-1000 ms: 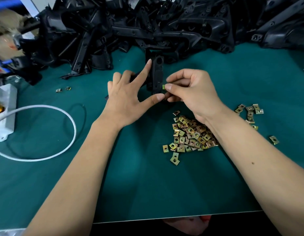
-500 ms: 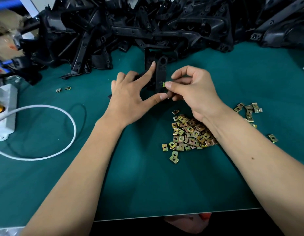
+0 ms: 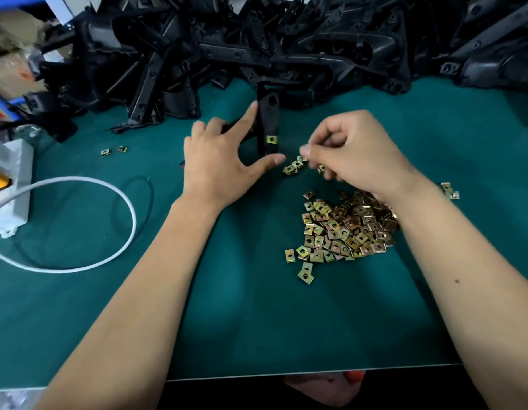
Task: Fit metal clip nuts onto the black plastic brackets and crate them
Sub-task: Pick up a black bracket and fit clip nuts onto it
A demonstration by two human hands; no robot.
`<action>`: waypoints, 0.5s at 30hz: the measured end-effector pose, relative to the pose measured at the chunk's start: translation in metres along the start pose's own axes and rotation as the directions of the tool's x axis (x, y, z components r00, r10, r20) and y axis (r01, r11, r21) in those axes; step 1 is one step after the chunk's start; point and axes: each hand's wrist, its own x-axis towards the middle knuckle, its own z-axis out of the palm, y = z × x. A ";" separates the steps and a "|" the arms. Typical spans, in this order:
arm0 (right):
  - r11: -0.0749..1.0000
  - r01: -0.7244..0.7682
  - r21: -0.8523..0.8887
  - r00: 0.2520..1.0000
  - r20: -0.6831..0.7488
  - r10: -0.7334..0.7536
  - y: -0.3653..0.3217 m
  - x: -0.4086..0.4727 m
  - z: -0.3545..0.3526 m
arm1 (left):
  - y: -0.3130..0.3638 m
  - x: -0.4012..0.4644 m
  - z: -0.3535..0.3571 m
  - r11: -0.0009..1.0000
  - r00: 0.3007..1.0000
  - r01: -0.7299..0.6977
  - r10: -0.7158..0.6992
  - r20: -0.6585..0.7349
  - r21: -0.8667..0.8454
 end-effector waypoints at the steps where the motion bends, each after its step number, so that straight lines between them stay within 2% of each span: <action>1: 0.991 0.042 -0.128 0.994 0.108 -0.028 0.001 0.000 -0.007 | -0.003 0.000 -0.002 0.999 0.999 0.032 -0.032 -0.004 -0.026; 3: 0.946 0.099 -0.310 0.960 0.279 -0.009 0.001 -0.001 -0.014 | -0.008 -0.002 -0.004 0.990 0.997 0.075 -0.076 -0.003 -0.120; 4: 0.926 0.119 -0.358 0.949 0.315 0.000 0.001 -0.002 -0.014 | -0.009 -0.003 -0.005 0.983 0.996 0.089 -0.091 -0.002 -0.160; 9: 0.925 0.150 -0.349 0.913 0.409 0.007 -0.003 -0.002 -0.010 | -0.004 -0.004 -0.008 0.974 0.992 0.117 -0.122 -0.013 -0.196; 12: 0.904 0.190 -0.384 0.895 0.446 0.001 -0.004 -0.003 -0.007 | 0.001 -0.007 -0.010 0.980 0.993 0.112 -0.105 0.047 -0.164; 15: 0.887 0.198 -0.418 0.907 0.420 -0.004 -0.004 -0.004 -0.003 | 0.004 -0.010 -0.009 0.990 0.991 0.093 -0.082 0.102 -0.106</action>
